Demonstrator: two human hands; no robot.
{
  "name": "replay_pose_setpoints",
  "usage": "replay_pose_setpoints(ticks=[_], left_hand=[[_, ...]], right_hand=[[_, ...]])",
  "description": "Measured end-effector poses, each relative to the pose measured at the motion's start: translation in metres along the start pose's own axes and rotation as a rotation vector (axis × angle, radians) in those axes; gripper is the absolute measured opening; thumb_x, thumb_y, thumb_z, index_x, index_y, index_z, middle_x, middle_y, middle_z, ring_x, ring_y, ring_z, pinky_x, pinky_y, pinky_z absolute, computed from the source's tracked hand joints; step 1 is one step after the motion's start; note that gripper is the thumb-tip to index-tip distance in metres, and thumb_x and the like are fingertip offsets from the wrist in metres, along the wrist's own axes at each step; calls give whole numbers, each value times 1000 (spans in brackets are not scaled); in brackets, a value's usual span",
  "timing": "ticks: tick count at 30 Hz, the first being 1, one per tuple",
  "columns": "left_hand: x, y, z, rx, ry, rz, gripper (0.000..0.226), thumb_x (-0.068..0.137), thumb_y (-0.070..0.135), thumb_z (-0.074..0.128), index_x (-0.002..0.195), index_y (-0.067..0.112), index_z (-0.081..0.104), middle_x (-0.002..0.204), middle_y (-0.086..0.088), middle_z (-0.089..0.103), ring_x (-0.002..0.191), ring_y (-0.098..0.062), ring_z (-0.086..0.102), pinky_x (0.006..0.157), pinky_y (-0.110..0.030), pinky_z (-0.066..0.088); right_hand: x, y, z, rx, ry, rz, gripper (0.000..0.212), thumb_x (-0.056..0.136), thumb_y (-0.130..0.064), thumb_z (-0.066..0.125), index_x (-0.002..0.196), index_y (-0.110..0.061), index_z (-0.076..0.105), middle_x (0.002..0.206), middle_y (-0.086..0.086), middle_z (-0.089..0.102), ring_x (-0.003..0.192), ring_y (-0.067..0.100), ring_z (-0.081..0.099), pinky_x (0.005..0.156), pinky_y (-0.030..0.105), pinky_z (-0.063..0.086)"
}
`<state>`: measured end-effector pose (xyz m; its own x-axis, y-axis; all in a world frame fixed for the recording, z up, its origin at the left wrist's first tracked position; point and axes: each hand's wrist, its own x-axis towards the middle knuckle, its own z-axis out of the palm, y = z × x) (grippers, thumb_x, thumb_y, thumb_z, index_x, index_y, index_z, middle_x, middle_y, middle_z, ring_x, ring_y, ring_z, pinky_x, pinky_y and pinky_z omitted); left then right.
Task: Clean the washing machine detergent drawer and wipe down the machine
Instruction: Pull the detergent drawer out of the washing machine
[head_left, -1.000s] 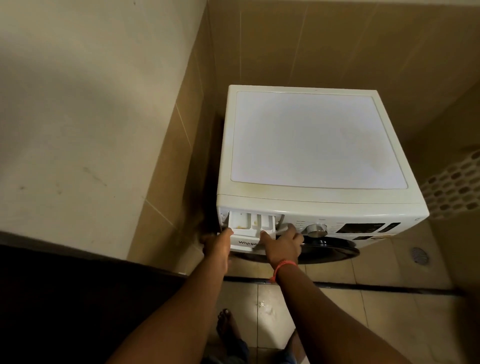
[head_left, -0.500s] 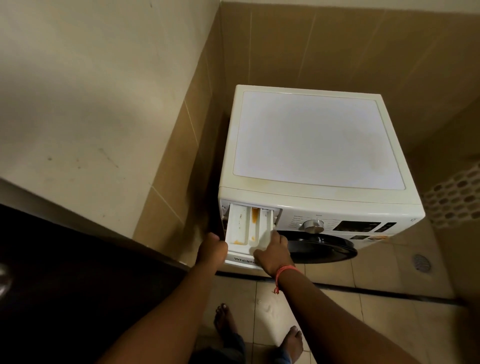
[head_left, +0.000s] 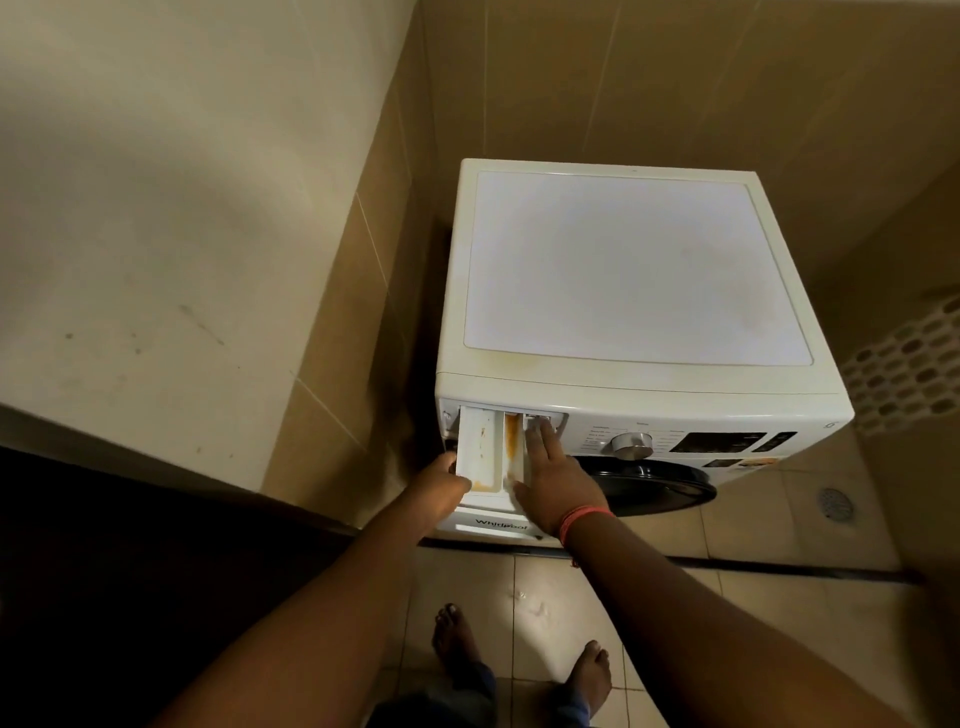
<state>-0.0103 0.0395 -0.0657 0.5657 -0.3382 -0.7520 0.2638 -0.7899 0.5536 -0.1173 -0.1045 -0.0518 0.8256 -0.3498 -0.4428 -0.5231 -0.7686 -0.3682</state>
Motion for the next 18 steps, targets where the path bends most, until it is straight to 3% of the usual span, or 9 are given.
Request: replay_pose_setpoints(ticks=[2,6,12,15,18], left_hand=[[4,-2,1,12,-5,27,59,96,16,52,151,25,31,142,-5,52,98,-16,57,65,-21,43],[11,-5,3,50,-23,67,58,94,10,53,149,21,36,139,-7,55,113,-26,59,88,-30,47],[18,-4,1,55,-43,70,59,92,5,48,147,21,37,128,-8,59,105,-32,61,80,-36,49],[19,-4,3,59,-33,78,58,92,4,46,148,21,35,131,-9,57,113,-35,58,92,-41,50],[18,-5,3,51,-43,93,59,95,5,45,150,21,32,138,-8,53,114,-33,58,86,-36,49]], right_hand=[[12,-2,-2,-41,-50,-35,80,94,-40,47,153,-23,-4,162,3,-9,131,37,44,103,48,43],[34,-6,-3,-16,-116,3,84,91,-36,55,152,-24,-1,161,6,-5,130,38,46,102,49,44],[47,-6,-5,-71,-95,0,73,87,-44,56,144,-20,19,151,8,22,120,35,53,94,45,49],[56,-5,-8,-138,-149,17,76,84,-53,57,143,-19,24,150,8,25,124,34,50,96,46,47],[57,-5,-5,-167,-156,14,82,81,-55,58,146,-19,22,152,9,20,126,36,48,98,47,47]])
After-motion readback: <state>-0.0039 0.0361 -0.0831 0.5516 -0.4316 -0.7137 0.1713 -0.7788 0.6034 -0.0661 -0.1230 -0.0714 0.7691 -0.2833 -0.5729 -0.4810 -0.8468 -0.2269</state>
